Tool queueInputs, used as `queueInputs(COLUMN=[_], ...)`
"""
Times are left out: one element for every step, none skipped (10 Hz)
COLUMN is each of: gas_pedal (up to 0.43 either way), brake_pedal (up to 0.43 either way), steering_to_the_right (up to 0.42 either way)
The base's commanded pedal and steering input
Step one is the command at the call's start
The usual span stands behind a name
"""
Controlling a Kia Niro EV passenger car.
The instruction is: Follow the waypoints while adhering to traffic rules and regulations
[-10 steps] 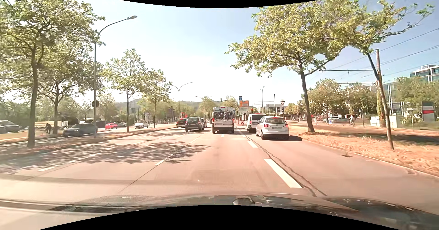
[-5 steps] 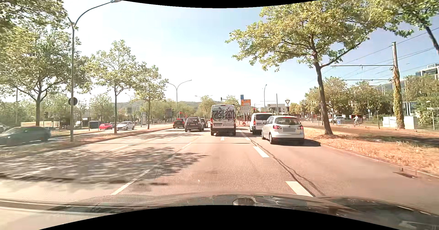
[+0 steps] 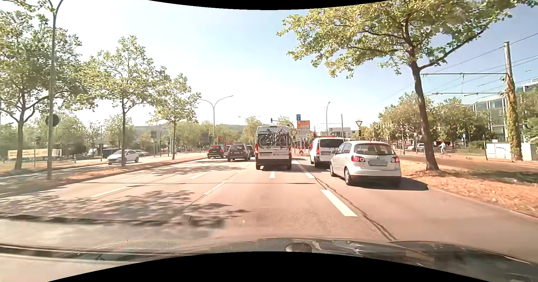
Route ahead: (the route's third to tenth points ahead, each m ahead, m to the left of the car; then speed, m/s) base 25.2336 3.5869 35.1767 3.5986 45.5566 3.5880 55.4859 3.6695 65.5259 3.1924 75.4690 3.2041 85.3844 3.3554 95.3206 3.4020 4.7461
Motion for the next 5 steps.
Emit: queueInputs(gas_pedal=[0.0, 0.0, 0.0, 0.0, 0.0], brake_pedal=[0.11, 0.104, 0.104, 0.104, 0.11], steering_to_the_right=[-0.004, -0.003, -0.002, -0.002, -0.001])
